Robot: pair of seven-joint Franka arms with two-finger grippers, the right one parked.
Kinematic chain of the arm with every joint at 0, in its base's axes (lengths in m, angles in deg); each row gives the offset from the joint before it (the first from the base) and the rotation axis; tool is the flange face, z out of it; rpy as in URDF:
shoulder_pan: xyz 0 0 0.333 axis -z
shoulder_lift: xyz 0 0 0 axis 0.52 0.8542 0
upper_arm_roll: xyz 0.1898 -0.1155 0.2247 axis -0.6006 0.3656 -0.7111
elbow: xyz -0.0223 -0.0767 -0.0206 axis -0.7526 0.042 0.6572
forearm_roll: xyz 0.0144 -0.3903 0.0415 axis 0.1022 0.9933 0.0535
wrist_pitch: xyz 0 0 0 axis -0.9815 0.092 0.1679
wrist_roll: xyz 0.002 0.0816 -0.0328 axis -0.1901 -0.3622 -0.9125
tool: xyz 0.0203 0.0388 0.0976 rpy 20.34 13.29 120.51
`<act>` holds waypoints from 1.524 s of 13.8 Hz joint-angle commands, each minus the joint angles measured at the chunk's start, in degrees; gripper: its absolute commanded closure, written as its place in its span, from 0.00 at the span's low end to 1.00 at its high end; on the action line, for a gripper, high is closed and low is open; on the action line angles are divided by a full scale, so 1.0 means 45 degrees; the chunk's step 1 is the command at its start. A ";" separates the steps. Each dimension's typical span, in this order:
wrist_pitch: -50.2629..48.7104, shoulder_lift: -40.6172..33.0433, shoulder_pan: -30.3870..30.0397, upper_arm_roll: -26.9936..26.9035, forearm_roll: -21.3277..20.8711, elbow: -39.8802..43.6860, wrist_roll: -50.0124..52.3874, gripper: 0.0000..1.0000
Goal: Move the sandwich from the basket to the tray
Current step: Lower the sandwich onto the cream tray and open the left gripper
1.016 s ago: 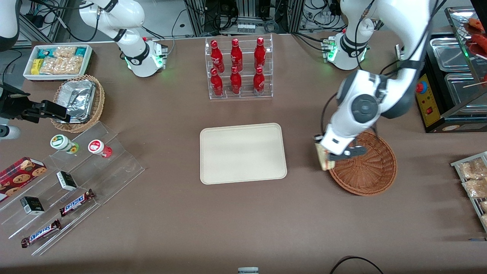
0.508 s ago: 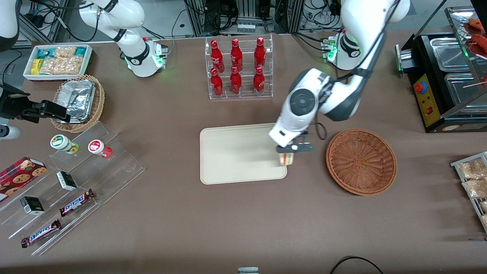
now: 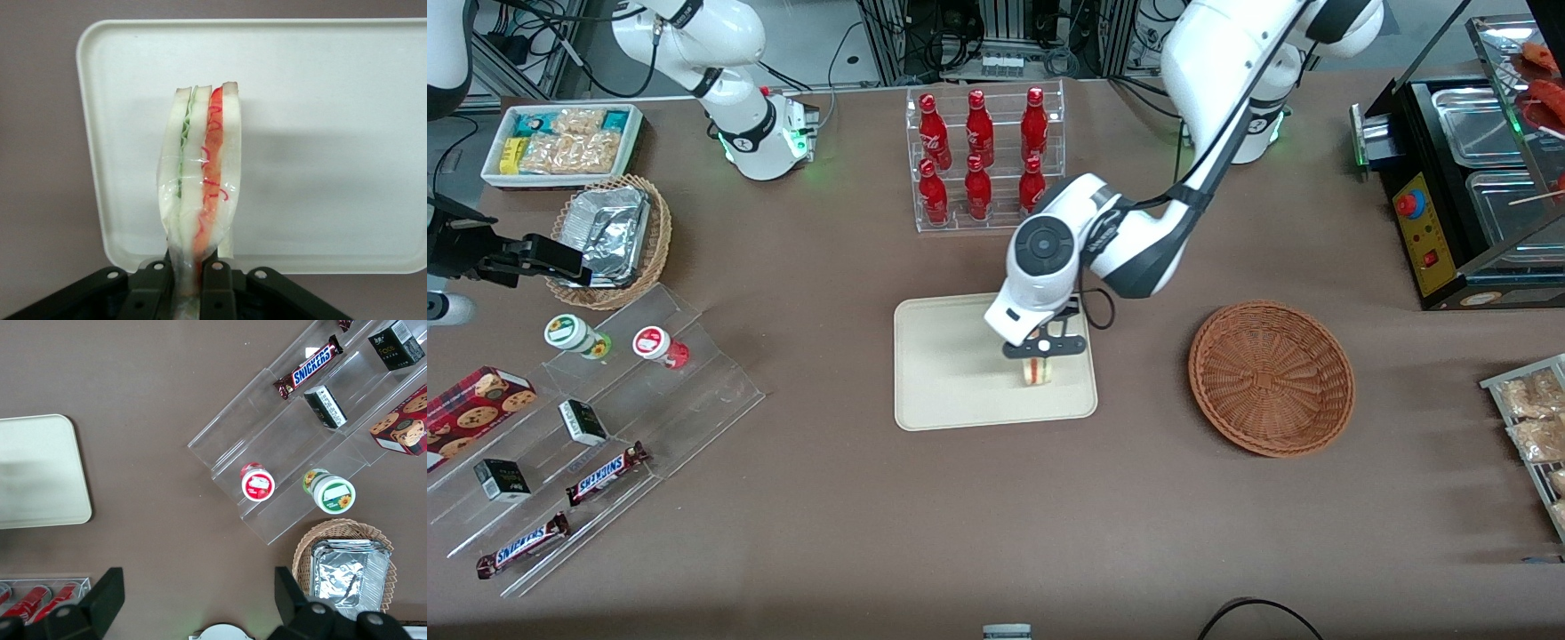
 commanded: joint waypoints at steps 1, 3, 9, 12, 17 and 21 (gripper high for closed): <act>-0.0449 0.1095 0.0497 -0.0171 0.0138 0.1656 0.0616 1.00; -0.0449 0.1604 0.0693 -0.0152 0.0138 0.2224 0.0850 1.00; -0.0313 0.2406 0.0966 -0.0152 0.0157 0.2852 0.1241 1.00; -0.0117 0.2562 0.0967 -0.0152 0.0157 0.2890 0.1495 1.00; -0.0117 0.2543 0.0967 -0.0152 0.0138 0.2891 0.1476 0.00; -0.0292 0.2057 0.0870 -0.0152 0.0157 0.2968 0.1379 0.00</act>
